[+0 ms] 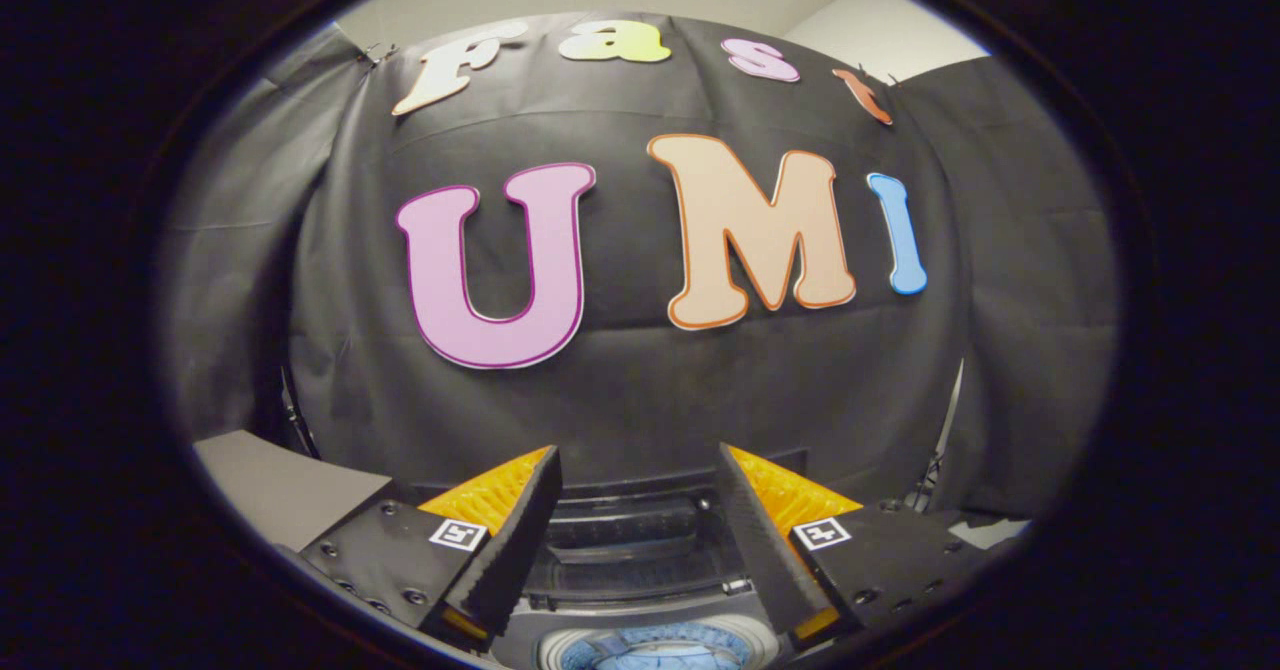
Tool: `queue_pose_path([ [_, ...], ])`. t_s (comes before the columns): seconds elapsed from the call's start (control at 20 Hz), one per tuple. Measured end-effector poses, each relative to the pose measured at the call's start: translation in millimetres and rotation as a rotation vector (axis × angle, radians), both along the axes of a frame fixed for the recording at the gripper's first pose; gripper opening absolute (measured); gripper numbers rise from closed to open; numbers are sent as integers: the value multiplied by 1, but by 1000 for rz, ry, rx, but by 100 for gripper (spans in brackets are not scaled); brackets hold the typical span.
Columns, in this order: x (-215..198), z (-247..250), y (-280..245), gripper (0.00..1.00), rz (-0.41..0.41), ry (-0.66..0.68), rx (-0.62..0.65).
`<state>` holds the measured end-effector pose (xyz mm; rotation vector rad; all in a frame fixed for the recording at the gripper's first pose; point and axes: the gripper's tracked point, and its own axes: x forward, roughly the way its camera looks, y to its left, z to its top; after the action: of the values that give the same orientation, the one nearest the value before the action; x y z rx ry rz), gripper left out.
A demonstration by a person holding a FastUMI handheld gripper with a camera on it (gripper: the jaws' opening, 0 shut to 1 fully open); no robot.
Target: Put the clothes into the washing machine and then close the washing machine lid.
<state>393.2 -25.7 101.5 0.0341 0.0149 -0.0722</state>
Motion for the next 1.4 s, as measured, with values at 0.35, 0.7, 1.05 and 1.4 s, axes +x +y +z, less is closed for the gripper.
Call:
queue_pose_path([
  [0.35, 66, -25, 30, 95, 12, 13, -31],
  [0.7, 92, -75, 34, 96, -6, 135, -57],
  [1.05, 86, -53, 34, 97, -20, -24, -58],
  [1.4, 48, -55, 31, 97, -18, -27, -59],
])
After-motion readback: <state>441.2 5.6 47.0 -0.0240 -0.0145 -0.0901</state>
